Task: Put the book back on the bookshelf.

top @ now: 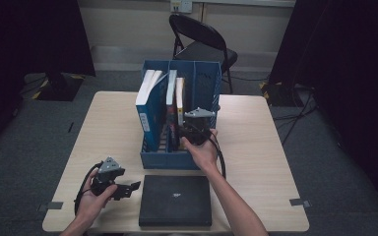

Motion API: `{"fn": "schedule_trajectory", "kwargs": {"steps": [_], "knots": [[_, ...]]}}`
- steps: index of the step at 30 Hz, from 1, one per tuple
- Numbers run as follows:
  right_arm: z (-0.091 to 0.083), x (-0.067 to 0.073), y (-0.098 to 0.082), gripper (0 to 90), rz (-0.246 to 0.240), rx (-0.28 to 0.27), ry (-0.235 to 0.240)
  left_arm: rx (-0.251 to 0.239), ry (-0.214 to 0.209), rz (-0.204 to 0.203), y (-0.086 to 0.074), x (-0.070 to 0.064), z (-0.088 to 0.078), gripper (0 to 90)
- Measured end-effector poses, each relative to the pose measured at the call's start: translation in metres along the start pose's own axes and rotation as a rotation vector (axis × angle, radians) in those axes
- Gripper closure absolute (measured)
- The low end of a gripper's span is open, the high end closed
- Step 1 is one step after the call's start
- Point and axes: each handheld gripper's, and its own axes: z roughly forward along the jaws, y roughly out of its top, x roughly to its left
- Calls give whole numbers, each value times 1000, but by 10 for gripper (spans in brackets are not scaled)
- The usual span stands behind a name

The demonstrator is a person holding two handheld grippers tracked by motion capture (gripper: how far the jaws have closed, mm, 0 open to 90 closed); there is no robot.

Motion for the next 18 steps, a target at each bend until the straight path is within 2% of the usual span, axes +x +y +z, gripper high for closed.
{"fn": "schedule_trajectory", "kwargs": {"steps": [4,9,18], "knots": [[5,3,4,678,-8,-2,-14,-3,1,3,0,0,0,188],[11,-1,9,683,1,2,-30,0,-1,3,0,0,0,188],[14,-2,11,680,-4,-4,-28,-2,-2,0,0,-1,0,187]]}}
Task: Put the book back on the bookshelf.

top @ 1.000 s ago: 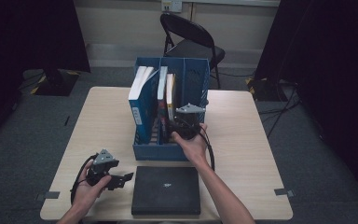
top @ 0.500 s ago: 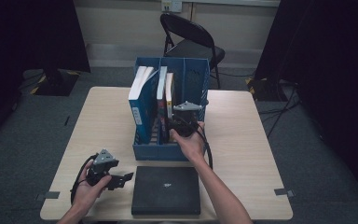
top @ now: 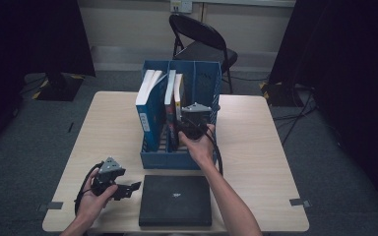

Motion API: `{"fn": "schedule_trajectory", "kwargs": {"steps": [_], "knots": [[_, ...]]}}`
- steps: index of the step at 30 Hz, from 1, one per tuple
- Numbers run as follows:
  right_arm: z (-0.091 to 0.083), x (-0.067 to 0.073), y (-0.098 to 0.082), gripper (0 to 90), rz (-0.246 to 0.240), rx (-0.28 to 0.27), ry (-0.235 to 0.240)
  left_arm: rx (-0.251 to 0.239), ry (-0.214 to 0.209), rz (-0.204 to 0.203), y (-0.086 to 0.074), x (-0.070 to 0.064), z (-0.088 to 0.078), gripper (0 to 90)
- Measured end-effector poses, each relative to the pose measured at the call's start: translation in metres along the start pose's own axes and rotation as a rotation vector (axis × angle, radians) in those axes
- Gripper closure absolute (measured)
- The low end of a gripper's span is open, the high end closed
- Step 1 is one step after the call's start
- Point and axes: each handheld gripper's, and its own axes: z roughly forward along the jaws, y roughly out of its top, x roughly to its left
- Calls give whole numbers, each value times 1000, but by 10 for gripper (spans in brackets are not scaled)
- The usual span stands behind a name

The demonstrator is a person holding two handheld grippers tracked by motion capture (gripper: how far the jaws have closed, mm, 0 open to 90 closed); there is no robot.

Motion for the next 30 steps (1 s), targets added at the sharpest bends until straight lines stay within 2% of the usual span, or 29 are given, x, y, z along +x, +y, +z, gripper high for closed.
{"fn": "schedule_trajectory", "kwargs": {"steps": [5,9,13,15,17,21,30], "knots": [[-7,-2,-2,597,-13,10,6,0,0,-2,0,2,0,188],[-11,-3,-5,576,-16,8,25,-1,2,0,0,2,-1,187],[-16,-2,-7,581,-30,5,34,2,3,5,0,1,-1,187],[-19,-3,-8,615,-31,3,55,0,0,3,0,0,0,187],[-20,-3,-8,621,-34,1,56,0,1,0,0,0,0,187],[-25,-6,-10,644,-25,-5,75,4,1,-1,0,1,0,187],[-44,-8,-15,585,-26,-33,93,9,9,-12,0,1,1,178]]}}
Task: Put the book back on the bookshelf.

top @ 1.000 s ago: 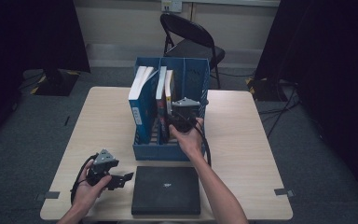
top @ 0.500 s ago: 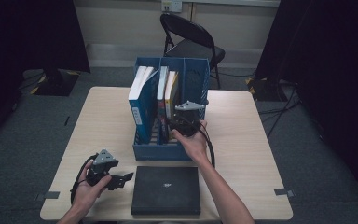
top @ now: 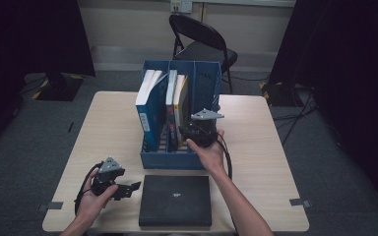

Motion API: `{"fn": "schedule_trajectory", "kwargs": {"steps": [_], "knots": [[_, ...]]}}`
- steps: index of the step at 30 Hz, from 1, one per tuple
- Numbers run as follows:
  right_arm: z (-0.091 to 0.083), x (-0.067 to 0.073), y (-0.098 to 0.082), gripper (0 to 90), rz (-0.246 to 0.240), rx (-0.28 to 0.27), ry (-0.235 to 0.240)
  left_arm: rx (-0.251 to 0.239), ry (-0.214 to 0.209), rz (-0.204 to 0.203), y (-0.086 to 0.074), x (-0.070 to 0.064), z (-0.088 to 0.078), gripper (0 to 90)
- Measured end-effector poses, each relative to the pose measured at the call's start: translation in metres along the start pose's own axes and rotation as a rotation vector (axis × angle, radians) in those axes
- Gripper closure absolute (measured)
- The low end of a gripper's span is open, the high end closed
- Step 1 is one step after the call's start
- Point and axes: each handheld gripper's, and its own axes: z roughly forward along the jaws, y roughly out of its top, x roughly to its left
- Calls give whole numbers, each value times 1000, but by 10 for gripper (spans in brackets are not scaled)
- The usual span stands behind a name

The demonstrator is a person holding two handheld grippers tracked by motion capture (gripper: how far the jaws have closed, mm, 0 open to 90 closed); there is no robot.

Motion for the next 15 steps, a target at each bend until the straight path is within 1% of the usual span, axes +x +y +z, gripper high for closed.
{"fn": "schedule_trajectory", "kwargs": {"steps": [4,6,8,10,11,13,14,15], "knots": [[-13,-2,-6,550,6,-13,21,4,1,4,0,0,0,178],[-18,-3,-8,520,-2,-13,15,5,2,3,0,1,0,176],[-23,-2,-11,478,-22,-10,6,3,5,-6,0,0,0,177],[-31,-2,-13,460,-28,-12,0,6,4,0,0,0,0,179],[-35,-3,-14,452,-28,-14,5,9,6,5,0,0,0,179],[-43,-2,-17,442,-32,-17,-1,9,3,2,0,0,1,179],[-52,-2,-20,427,-35,-10,-5,8,2,4,0,0,1,179],[-57,-2,-22,426,-40,-5,-10,9,5,3,1,0,1,181]]}}
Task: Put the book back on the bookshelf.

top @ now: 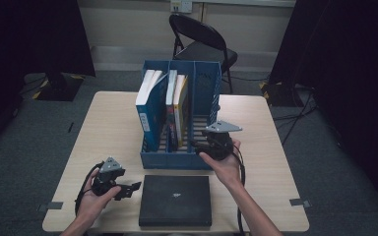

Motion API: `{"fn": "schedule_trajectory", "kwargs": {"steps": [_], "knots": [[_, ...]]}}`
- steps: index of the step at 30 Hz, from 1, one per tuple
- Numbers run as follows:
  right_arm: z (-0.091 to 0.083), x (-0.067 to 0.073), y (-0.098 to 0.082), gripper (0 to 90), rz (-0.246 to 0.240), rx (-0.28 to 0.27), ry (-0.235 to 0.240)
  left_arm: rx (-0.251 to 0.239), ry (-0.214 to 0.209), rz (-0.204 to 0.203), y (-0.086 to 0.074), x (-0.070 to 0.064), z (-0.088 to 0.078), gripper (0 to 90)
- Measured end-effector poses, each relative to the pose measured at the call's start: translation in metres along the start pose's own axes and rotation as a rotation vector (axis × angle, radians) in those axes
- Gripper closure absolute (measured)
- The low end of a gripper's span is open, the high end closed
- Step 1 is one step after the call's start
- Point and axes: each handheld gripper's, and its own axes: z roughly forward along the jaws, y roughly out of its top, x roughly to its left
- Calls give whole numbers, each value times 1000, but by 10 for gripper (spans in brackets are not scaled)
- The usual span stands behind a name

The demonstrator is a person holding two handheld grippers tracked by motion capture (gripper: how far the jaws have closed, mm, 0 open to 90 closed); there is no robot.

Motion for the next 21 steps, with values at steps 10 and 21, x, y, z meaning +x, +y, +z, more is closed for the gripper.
{"fn": "schedule_trajectory", "kwargs": {"steps": [10,21], "knots": [[-40,3,-25,395,-4,21,6,-10,-16,-5,3,-2,1,225],[-69,18,-65,391,24,66,20,-11,-22,28,6,-11,2,186]]}}
